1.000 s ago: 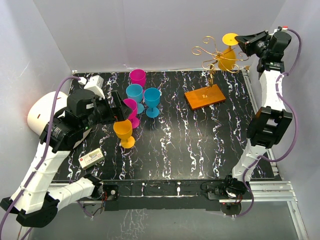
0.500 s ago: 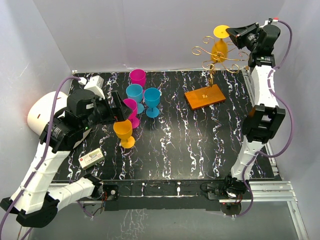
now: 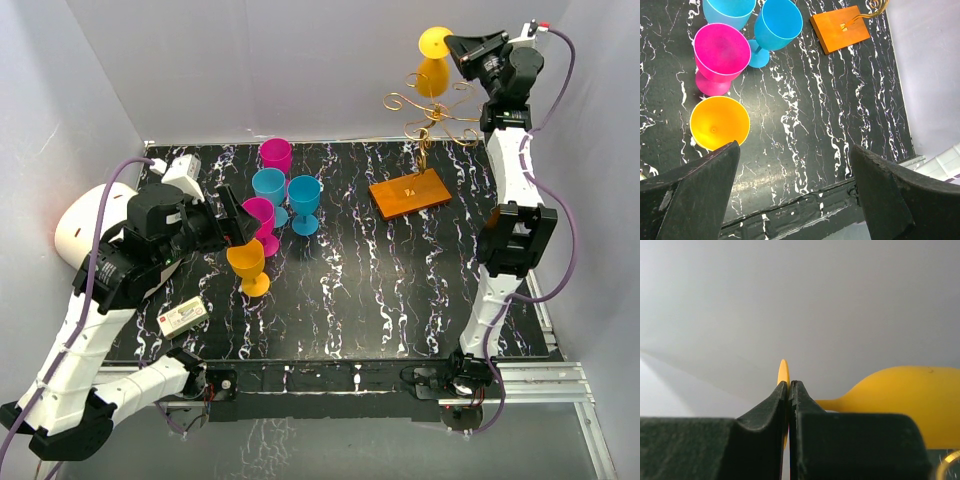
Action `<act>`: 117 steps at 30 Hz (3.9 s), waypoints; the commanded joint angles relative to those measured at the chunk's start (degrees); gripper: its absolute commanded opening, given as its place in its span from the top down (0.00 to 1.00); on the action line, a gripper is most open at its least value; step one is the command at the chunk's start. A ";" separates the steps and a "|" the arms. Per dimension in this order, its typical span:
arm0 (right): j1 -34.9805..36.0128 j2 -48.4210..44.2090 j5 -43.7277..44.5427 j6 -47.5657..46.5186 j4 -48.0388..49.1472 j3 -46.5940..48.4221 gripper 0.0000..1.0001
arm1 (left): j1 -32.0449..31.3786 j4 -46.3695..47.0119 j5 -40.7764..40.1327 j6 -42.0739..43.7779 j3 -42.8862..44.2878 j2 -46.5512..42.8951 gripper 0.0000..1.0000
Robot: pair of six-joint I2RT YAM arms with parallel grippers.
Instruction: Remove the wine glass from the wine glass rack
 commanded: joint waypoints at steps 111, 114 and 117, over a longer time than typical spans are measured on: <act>63.35 -100.41 3.89 -148.86 -36.85 -93.10 0.48 | -12.57 -4.87 -1.01 -3.22 8.58 15.66 1.00; 63.31 -99.08 7.30 -133.87 -29.08 -92.21 0.48 | -12.55 -5.55 -2.17 -2.97 6.66 15.10 1.00; 63.35 -96.72 14.33 -118.00 -20.48 -91.90 0.44 | -12.58 -5.41 -2.63 -3.16 4.19 15.02 1.00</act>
